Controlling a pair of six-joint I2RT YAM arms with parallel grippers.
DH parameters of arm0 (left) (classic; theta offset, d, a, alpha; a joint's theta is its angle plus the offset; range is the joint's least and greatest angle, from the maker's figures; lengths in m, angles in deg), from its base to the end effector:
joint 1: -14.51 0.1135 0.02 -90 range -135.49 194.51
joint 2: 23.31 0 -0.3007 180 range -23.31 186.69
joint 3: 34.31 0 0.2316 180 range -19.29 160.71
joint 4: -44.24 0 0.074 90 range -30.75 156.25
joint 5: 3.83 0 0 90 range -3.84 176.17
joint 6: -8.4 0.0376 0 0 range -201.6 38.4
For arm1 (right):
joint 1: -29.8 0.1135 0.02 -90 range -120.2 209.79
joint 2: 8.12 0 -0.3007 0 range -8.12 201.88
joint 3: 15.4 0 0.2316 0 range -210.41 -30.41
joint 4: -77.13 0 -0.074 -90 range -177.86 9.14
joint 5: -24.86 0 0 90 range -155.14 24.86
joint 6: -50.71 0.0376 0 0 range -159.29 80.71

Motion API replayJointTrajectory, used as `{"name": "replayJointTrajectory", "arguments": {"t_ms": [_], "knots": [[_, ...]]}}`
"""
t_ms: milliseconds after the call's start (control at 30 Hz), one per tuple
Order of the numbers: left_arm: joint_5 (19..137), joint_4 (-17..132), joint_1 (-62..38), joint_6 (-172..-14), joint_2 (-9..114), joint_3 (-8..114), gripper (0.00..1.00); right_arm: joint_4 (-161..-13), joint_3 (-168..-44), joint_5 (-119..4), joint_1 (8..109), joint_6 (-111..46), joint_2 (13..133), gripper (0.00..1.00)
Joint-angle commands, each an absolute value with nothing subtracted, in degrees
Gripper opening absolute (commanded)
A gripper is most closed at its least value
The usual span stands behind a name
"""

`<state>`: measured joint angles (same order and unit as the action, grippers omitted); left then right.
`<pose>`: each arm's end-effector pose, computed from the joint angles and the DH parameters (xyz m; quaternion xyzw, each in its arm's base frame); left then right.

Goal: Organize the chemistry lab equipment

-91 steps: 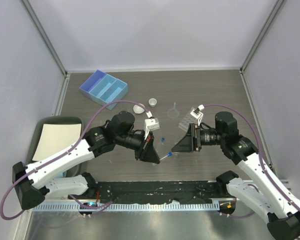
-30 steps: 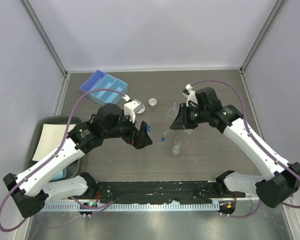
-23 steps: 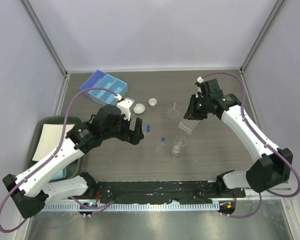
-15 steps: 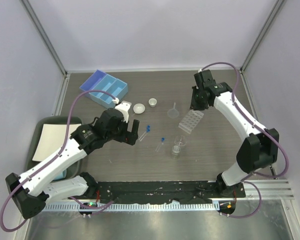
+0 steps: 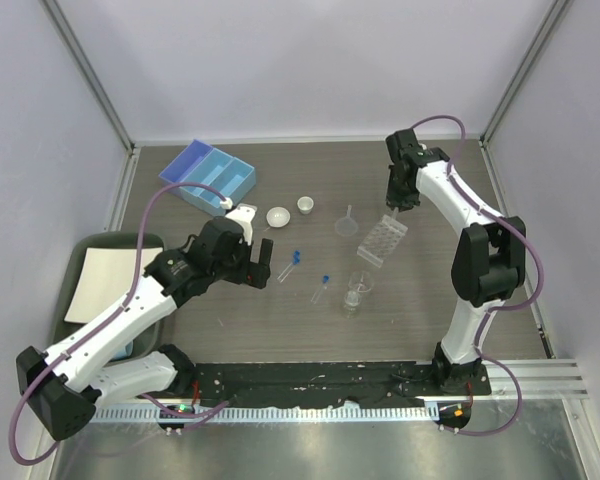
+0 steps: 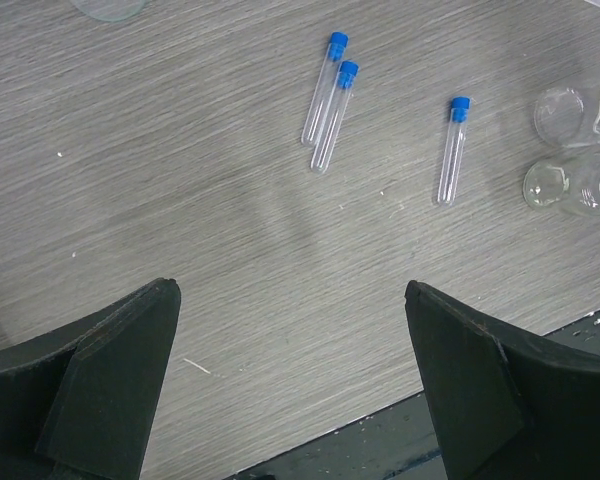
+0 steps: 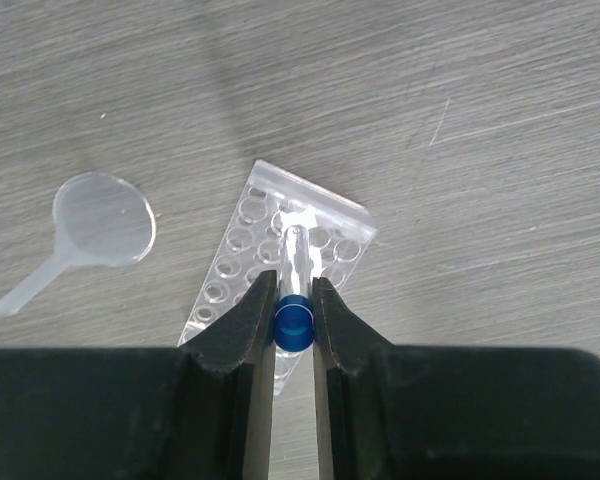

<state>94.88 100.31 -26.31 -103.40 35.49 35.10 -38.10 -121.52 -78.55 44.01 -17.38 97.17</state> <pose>0.1323 -0.1067 0.3341 0.1241 0.9148 -0.1363 0.3594 0.3700 0.0847 0.3076 0.0912 0.9636 -0.0387 0.2482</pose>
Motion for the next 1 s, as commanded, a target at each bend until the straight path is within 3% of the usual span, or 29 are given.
{"name": "replayJointTrajectory", "arguments": {"t_ms": [0, 967], "knots": [[94.51, 97.93, -25.83, -102.87, 34.26, 34.85, 1.00, -38.11, -126.03, -77.89, 43.07, -18.20, 98.13, 0.01], [96.36, 98.01, -24.69, -103.31, 33.20, 34.32, 1.00, -39.52, -125.25, -72.08, 43.07, -17.67, 101.83, 0.01]]}}
